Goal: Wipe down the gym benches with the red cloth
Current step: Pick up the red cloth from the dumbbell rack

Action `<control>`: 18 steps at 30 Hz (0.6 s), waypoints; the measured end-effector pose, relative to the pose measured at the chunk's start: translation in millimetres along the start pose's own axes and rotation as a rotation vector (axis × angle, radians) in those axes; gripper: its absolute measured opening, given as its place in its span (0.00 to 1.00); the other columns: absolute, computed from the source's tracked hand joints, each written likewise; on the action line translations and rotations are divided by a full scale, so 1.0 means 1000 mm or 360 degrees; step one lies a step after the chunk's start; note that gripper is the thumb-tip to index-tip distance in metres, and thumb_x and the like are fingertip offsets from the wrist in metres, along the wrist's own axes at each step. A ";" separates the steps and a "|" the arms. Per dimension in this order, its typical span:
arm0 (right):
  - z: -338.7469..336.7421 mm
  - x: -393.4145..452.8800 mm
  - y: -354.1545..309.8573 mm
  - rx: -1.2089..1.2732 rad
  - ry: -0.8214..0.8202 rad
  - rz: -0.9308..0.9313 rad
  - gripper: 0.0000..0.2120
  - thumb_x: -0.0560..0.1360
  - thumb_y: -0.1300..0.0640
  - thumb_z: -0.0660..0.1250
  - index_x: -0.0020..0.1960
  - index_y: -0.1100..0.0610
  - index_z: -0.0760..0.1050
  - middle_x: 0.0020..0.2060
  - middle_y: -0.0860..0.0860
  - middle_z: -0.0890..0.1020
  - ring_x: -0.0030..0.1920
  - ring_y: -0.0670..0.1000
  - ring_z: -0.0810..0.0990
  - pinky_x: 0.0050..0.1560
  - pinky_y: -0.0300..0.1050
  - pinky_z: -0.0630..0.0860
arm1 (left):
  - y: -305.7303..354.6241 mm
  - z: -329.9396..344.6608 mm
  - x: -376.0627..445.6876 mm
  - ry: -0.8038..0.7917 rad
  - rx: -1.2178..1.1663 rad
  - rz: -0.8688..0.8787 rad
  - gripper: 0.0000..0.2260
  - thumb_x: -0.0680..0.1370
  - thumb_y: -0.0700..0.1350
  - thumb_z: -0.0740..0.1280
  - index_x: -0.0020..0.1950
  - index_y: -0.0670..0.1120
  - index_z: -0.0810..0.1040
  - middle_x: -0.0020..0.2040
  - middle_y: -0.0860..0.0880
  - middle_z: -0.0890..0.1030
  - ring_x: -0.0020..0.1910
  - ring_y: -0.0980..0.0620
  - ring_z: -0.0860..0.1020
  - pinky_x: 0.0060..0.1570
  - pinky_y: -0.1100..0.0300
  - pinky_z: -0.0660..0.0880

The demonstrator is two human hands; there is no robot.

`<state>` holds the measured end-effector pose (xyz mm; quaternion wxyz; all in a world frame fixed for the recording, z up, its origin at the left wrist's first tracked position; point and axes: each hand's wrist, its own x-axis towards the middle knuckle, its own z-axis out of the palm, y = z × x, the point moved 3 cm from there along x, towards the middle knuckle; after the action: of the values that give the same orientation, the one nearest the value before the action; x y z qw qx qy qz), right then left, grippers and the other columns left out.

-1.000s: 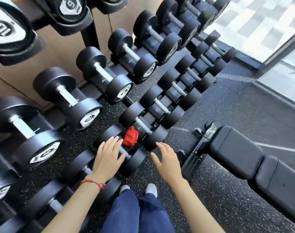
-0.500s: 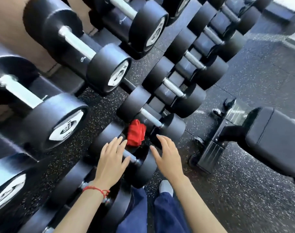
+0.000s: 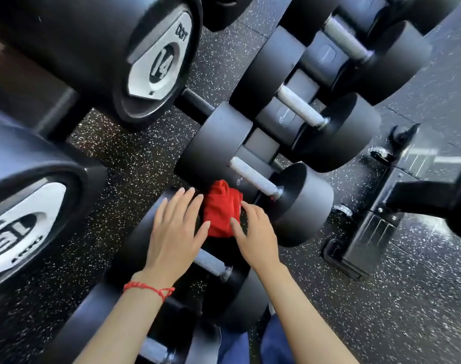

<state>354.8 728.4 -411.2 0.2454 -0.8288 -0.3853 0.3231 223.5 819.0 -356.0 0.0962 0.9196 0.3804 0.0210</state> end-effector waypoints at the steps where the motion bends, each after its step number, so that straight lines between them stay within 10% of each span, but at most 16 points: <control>1: 0.007 0.005 0.002 -0.0008 -0.0003 0.0015 0.22 0.76 0.50 0.63 0.67 0.58 0.66 0.63 0.53 0.72 0.63 0.54 0.69 0.60 0.50 0.68 | -0.005 0.004 0.000 -0.0007 0.0019 0.0004 0.22 0.76 0.51 0.57 0.63 0.38 0.74 0.63 0.39 0.75 0.65 0.44 0.67 0.64 0.46 0.61; 18: 0.076 0.057 0.012 -0.0043 0.0038 0.0321 0.30 0.75 0.44 0.60 0.72 0.56 0.57 0.69 0.57 0.62 0.65 0.60 0.66 0.62 0.55 0.67 | -0.033 0.020 0.007 0.0073 0.0264 0.0153 0.18 0.77 0.47 0.58 0.59 0.37 0.78 0.58 0.40 0.79 0.59 0.42 0.76 0.61 0.43 0.67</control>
<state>333.8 778.4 -489.7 0.2051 -0.8704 -0.3012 0.3310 208.2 843.7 -382.4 0.0099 0.9409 0.3383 0.0151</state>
